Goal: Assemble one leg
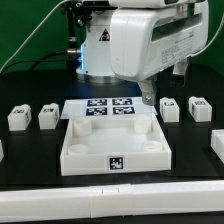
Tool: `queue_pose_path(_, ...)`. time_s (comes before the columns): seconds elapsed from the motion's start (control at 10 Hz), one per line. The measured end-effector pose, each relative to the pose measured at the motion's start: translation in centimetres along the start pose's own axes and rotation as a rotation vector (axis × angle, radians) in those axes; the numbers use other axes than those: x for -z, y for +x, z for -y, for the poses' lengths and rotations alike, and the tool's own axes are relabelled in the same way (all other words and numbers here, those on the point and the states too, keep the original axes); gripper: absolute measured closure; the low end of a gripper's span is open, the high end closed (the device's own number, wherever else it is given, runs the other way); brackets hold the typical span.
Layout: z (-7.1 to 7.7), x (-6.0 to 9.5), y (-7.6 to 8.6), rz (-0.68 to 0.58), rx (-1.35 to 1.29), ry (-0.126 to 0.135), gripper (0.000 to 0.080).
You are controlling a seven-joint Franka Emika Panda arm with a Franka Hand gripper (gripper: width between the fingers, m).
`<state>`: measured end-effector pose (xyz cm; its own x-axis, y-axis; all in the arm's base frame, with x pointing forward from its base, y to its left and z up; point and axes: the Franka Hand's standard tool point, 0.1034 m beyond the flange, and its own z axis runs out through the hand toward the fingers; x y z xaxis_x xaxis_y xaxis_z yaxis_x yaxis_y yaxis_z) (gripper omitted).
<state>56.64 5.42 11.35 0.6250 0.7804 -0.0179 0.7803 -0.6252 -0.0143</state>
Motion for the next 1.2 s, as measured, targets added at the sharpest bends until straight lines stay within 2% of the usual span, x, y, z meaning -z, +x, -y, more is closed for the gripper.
queue_pose_path(0.7, 0.1, -0.1, -0.1, 0.0, 0.028, 0.0, 0.015)
queue_pose_path(0.8, 0.9, -0.4, -0.9, -0.001, 0.102, -0.003, 0.015)
queue_pose_path(1.0, 2.9, -1.0, -4.3, -0.01, 0.369, -0.02, 0.015)
queue_pose_path(1.1, 3.4, -1.3, -5.1, -0.006, 0.441, -0.021, 0.015)
queue_pose_path(1.2, 3.1, -1.3, -5.1, -0.001, 0.556, -0.025, 0.015)
